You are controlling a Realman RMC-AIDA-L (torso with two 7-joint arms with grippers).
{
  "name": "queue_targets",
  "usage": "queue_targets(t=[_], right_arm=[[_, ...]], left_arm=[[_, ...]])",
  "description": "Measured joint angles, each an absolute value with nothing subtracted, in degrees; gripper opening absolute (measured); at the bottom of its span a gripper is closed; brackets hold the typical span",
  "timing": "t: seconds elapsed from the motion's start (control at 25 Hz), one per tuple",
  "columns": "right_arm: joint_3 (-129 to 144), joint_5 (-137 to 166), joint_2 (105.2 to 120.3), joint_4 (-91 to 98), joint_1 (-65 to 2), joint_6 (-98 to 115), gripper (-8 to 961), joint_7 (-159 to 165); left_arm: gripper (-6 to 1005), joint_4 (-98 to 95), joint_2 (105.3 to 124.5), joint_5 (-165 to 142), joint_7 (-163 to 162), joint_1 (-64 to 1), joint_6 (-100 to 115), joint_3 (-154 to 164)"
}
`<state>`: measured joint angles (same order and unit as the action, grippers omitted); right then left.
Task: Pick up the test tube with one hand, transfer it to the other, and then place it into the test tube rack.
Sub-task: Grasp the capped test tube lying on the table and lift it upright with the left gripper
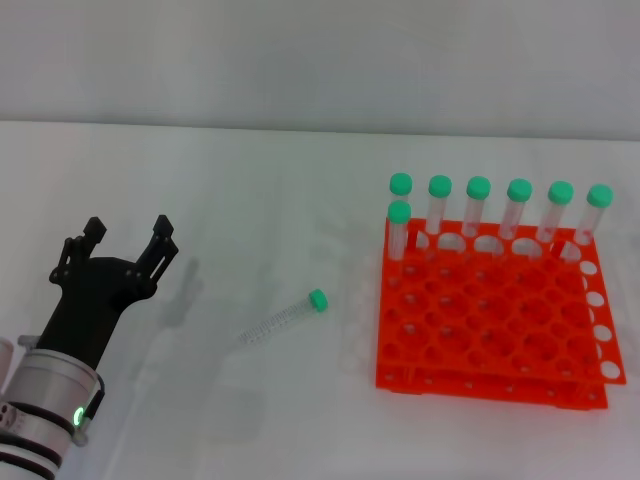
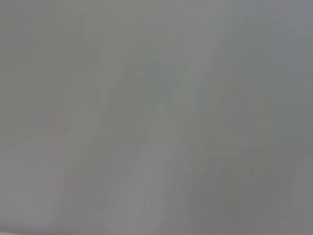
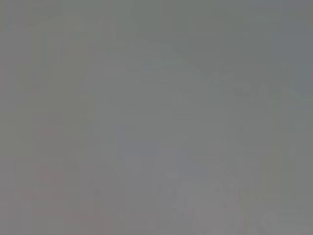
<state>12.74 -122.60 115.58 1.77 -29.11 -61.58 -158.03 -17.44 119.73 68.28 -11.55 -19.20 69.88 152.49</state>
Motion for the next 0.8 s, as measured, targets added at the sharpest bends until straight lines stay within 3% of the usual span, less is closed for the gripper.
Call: queue_targets(t=[0.44,0.8], right_arm=[[12.7,-122.7,115.58,1.8,-29.1,-61.8,870,-158.0],[12.6,-122.7,115.52,2.0,-28.4,-61.8,870,-157.9]], left_arm=[[893,-18.2,119.82,69.8,-16.9,-19.0,70.1,152.5],[892,-10.6,117.87,66.2,-36.0,-24.1,70.4,152.5]])
